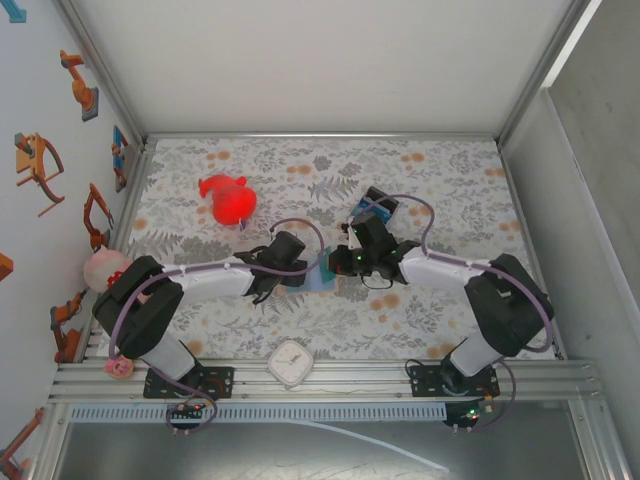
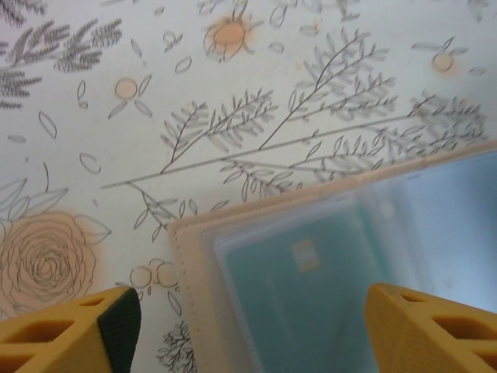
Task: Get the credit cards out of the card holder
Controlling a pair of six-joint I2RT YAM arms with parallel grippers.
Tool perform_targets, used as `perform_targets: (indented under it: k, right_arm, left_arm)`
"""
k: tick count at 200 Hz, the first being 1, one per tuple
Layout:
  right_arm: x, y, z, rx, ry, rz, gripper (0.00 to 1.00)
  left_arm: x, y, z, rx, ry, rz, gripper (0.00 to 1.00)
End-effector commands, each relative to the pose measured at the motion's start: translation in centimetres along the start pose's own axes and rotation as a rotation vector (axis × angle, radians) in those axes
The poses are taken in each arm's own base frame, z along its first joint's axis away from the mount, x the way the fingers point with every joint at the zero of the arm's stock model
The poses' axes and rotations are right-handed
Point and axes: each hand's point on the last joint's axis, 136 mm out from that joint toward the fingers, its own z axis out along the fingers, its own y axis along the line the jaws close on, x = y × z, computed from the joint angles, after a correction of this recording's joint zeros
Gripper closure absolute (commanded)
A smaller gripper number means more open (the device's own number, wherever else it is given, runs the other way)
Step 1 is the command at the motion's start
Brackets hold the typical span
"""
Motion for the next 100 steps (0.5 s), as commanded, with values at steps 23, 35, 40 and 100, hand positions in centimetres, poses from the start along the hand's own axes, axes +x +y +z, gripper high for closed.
perform_targets:
  k: [23, 35, 40, 100]
  right_arm:
    - [-3.2, -0.4, -5.1, 0.162, -0.141, -0.132, 1.00]
    - [-4.0, -0.3, -6.5, 0.186, -0.178, -0.166, 1.00]
    - [-4.3, -0.3, -7.0, 0.199, -0.192, -0.180, 1.00]
    - [-8.1, 0.2, -12.0, 0.332, -0.337, -0.362, 1.00]
  left_arm:
    - [-2.5, -0.3, -1.2, 0.007, -0.072, 0.009, 0.22]
    - [-3.0, -0.1, -1.7, 0.004, -0.093, 0.007, 0.19]
    - [-3.3, -0.1, -2.0, 0.005, -0.105, 0.004, 0.18]
    - [-5.5, 1.6, -5.6, -0.015, -0.241, -0.005, 0.03]
